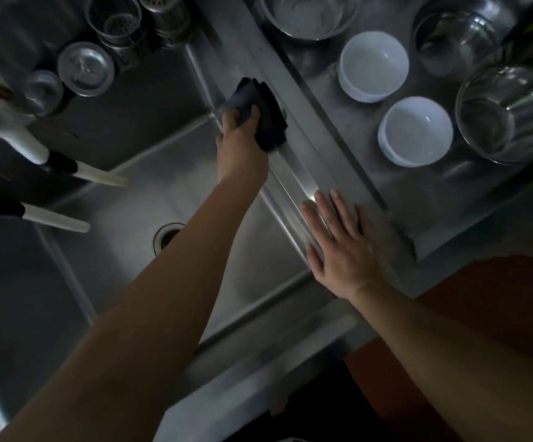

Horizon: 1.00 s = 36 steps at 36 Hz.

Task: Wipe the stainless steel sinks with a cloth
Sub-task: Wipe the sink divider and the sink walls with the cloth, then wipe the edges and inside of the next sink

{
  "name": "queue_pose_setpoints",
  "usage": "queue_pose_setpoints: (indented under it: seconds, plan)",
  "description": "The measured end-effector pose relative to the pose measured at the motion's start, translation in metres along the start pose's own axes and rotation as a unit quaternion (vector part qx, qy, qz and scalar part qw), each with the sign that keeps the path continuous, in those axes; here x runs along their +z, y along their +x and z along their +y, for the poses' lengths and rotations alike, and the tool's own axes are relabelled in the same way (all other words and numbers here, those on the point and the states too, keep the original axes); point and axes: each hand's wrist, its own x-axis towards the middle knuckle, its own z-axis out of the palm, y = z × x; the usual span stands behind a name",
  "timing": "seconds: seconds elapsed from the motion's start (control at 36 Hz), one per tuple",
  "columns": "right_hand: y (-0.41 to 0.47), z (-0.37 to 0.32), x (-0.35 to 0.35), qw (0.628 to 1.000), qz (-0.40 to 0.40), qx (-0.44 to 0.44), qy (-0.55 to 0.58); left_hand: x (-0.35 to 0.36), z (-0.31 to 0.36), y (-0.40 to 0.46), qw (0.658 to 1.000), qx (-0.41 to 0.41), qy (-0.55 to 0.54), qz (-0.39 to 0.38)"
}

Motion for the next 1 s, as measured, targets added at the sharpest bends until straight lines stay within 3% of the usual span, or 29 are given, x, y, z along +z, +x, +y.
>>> queue_pose_setpoints:
  seconds: [0.28,0.36,0.58,0.72,0.83,1.0]
  plan:
    - [-0.024,0.009,-0.031,0.987,-0.034,-0.010,0.158,0.026,0.013,-0.108,0.994,0.036,0.025,-0.102]
    - [-0.069,0.022,-0.035,0.987,-0.063,-0.012,0.145,0.031,0.020,-0.137,0.990,0.032,0.052,-0.127]
    - [-0.173,0.053,-0.047,0.954,0.003,0.046,0.296,0.046,0.038,-0.225,0.958,0.081,0.149,-0.231]
    - [-0.175,0.050,-0.061,0.938,-0.018,0.071,0.338,0.063,0.043,-0.277,0.936,0.108,0.273,-0.196]
    - [-0.163,0.034,-0.069,0.949,-0.036,-0.020,0.311,0.063,0.031,-0.299,0.935,0.092,0.305,-0.154]
    - [-0.154,0.000,-0.061,0.944,-0.231,-0.152,0.182,0.048,-0.018,-0.349,0.945,0.074,0.295,-0.121]
